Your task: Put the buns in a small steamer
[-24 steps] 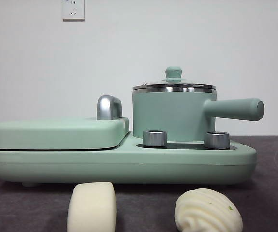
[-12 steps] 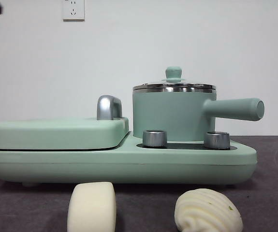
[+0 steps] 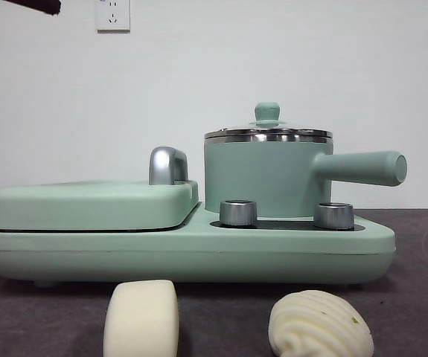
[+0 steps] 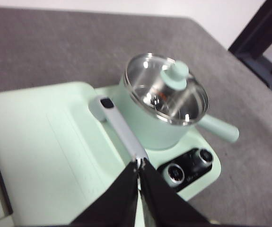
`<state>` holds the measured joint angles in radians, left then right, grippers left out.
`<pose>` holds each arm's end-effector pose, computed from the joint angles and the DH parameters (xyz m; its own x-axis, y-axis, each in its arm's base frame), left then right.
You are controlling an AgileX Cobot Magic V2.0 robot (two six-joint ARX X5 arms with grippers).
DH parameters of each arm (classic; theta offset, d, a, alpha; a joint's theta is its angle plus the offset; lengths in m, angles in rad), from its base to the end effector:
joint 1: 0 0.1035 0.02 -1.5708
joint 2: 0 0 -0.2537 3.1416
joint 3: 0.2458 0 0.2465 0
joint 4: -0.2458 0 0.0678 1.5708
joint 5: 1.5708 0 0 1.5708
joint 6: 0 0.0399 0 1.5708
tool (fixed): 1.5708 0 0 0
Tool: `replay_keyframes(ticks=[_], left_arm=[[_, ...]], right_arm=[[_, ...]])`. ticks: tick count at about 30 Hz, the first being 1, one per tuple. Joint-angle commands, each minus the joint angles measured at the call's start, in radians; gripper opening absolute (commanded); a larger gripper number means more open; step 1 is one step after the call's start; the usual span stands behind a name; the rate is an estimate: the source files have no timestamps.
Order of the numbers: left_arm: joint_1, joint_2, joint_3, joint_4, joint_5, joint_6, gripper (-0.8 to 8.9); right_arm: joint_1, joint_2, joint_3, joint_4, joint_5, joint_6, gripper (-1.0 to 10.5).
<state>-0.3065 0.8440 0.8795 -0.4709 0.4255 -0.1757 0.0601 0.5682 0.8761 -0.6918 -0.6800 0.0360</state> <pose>0.1692 -0.0708 0.3176 0.6628 -0.6427 -0.3842 0.5516 0.7661 -0.3299 0.1058 0.0315 0.3326 0.6819 0.6710 -0.2912 -0.6148 0.7415 0.2687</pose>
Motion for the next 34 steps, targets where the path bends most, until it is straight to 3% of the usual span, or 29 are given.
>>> replay_keyframes(ticks=[1, 4, 8, 11, 23, 34], left_arm=[[-0.005, 0.007, 0.016, 0.005, 0.006, 0.017, 0.1], [-0.005, 0.007, 0.016, 0.006, 0.005, 0.017, 1.09], [-0.005, 0.007, 0.016, 0.007, 0.005, 0.017, 3.99], [-0.005, 0.007, 0.016, 0.007, 0.005, 0.017, 4.99], [-0.035, 0.05, 0.037, 0.003, 0.006, 0.006, 5.0], [-0.117, 0.378, 0.38, -0.273, 0.001, 0.129, 4.97]], right_arm=[[0.003, 0.005, 0.015, 0.008, 0.0, -0.019, 0.1], [0.003, 0.006, 0.015, 0.008, 0.006, -0.018, 0.7], [0.003, 0.006, 0.015, 0.008, 0.008, -0.018, 3.7], [0.003, 0.006, 0.015, 0.008, 0.008, -0.018, 4.8], [0.003, 0.005, 0.015, 0.008, -0.001, -0.018, 4.8], [0.003, 0.005, 0.015, 0.008, -0.001, -0.013, 4.8]])
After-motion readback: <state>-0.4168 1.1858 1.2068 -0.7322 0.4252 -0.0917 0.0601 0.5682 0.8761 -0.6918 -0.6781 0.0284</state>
